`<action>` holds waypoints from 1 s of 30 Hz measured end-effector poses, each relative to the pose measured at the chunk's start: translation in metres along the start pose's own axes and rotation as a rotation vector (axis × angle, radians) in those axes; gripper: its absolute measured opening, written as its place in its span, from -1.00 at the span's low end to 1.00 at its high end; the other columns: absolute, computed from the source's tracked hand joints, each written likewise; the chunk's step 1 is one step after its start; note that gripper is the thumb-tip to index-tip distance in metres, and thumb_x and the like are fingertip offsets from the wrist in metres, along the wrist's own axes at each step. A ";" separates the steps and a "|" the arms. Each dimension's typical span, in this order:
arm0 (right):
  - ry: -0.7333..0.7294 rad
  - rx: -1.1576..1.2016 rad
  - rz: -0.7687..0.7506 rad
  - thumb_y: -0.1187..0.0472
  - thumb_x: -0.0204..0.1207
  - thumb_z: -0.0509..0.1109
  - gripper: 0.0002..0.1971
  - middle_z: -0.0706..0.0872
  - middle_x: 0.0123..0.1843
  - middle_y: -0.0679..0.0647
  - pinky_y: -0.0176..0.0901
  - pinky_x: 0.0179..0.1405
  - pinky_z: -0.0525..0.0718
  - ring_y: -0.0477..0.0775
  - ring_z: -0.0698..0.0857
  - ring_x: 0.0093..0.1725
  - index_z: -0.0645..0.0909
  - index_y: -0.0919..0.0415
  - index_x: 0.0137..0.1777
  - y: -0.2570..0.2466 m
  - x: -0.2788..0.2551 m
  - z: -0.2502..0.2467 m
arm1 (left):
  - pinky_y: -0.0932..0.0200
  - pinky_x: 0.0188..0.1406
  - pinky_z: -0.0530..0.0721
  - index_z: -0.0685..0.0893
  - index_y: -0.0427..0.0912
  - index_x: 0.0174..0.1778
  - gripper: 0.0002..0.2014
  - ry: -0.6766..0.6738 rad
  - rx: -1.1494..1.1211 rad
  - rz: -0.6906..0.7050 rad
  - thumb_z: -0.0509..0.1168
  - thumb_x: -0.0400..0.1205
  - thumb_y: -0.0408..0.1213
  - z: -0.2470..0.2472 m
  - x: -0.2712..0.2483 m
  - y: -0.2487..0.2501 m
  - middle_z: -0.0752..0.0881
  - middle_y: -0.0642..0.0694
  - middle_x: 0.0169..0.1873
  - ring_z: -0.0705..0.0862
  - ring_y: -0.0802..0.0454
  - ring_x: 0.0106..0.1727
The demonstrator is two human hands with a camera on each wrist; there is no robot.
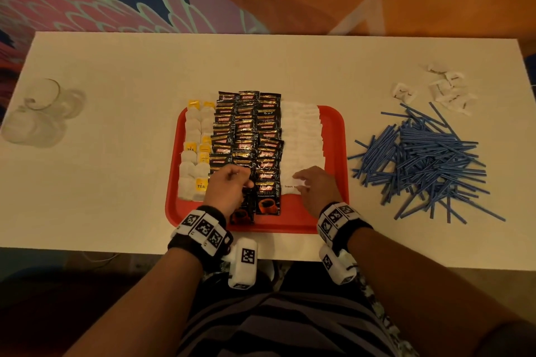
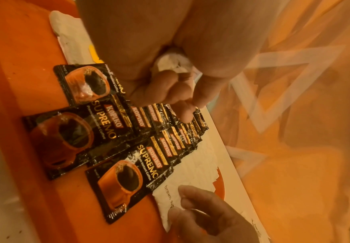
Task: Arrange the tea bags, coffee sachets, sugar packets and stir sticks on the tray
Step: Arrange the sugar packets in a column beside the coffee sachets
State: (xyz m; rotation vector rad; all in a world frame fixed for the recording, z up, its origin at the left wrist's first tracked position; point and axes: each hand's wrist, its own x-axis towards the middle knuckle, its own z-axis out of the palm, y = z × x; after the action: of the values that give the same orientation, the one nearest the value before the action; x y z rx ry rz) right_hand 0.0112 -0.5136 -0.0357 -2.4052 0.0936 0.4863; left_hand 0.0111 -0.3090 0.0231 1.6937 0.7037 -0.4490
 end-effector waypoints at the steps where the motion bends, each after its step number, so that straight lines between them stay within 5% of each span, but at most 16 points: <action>1: 0.003 0.004 -0.010 0.38 0.53 0.44 -0.70 0.66 0.15 0.03 -0.12 0.16 0.66 -0.02 0.65 0.04 0.71 0.10 0.22 0.000 0.000 -0.002 | 0.25 -0.61 0.34 0.67 -0.17 -0.03 -0.86 -0.001 -0.001 0.001 0.26 0.76 -0.22 0.001 0.000 0.000 0.73 -0.06 -0.31 0.39 0.09 -0.60; 5: 0.054 0.100 -0.015 0.37 0.49 0.48 -0.72 0.68 0.03 0.00 -0.36 -0.04 0.53 -0.14 0.61 -0.11 0.71 0.10 0.17 -0.003 -0.004 -0.018 | 0.28 -0.67 0.36 0.67 -0.16 -0.04 -0.67 -0.029 -0.090 -0.037 0.14 0.80 -0.01 0.009 -0.002 0.009 0.73 -0.04 -0.35 0.43 0.13 -0.62; 10: 0.112 0.222 -0.067 0.28 0.47 0.52 -0.87 0.69 -0.13 -0.06 -0.37 -0.16 0.53 -0.09 0.67 -0.17 0.72 0.11 -0.01 -0.022 -0.003 -0.053 | 0.28 -0.67 0.43 0.61 -0.24 0.04 -0.43 -0.199 -0.368 -0.132 -0.07 0.77 0.20 0.028 -0.015 0.039 0.76 -0.17 -0.37 0.59 0.03 -0.60; 15: 0.038 0.231 -0.200 0.16 0.47 0.53 -0.90 0.71 0.01 -0.02 -0.19 0.00 0.56 -0.07 0.65 -0.04 0.74 0.06 -0.04 -0.050 0.000 -0.091 | 0.16 -0.51 0.74 0.59 -0.24 0.27 -0.28 -0.335 -0.423 -0.168 -0.10 0.68 0.34 0.048 -0.027 0.069 0.83 -0.31 -0.09 0.83 -0.16 -0.30; 19: -0.147 0.190 -0.334 0.16 0.43 0.59 -0.78 0.59 0.05 -0.07 -0.61 -0.03 0.38 -0.36 0.52 -0.05 0.77 0.17 0.05 -0.065 -0.005 -0.114 | 0.03 -0.38 0.81 0.58 -0.21 0.38 -0.25 -0.410 -0.461 -0.171 -0.09 0.66 0.36 0.064 -0.031 0.087 0.83 -0.27 0.08 0.84 -0.15 -0.01; 23: -0.211 0.112 -0.306 0.18 0.46 0.55 -0.84 0.64 0.19 -0.07 -0.50 0.02 0.50 -0.18 0.59 0.04 0.76 0.20 0.01 -0.070 -0.005 -0.131 | -0.12 -0.21 0.84 0.56 -0.18 0.44 -0.20 -0.515 -0.464 -0.201 0.00 0.57 0.41 0.076 -0.031 0.097 0.76 -0.28 0.24 0.79 -0.25 0.19; 27: -0.122 0.228 -0.197 0.20 0.54 0.47 -0.90 0.73 0.01 0.02 -0.32 -0.16 0.54 -0.09 0.66 -0.04 0.65 0.15 0.01 -0.067 -0.008 -0.145 | -0.22 0.18 0.75 0.60 -0.20 0.38 -0.36 -0.585 -0.398 -0.110 0.29 0.53 0.21 0.079 -0.034 0.096 0.74 -0.21 0.25 0.73 -0.25 0.27; 30: -0.087 0.291 -0.148 0.20 0.56 0.45 -0.89 0.76 -0.05 0.10 -0.33 -0.28 0.58 0.12 0.74 -0.04 0.60 0.10 0.03 -0.063 -0.007 -0.153 | 0.02 0.03 0.77 0.70 -0.22 0.15 -0.72 -0.436 -0.224 0.072 0.42 0.61 -0.13 0.077 -0.032 0.091 0.75 -0.16 0.02 0.75 -0.04 0.08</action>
State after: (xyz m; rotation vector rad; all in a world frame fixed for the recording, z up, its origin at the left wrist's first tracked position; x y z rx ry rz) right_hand 0.0656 -0.5624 0.1133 -2.0864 -0.0493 0.4722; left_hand 0.0539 -0.4021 0.0923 1.3446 0.3570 -0.6387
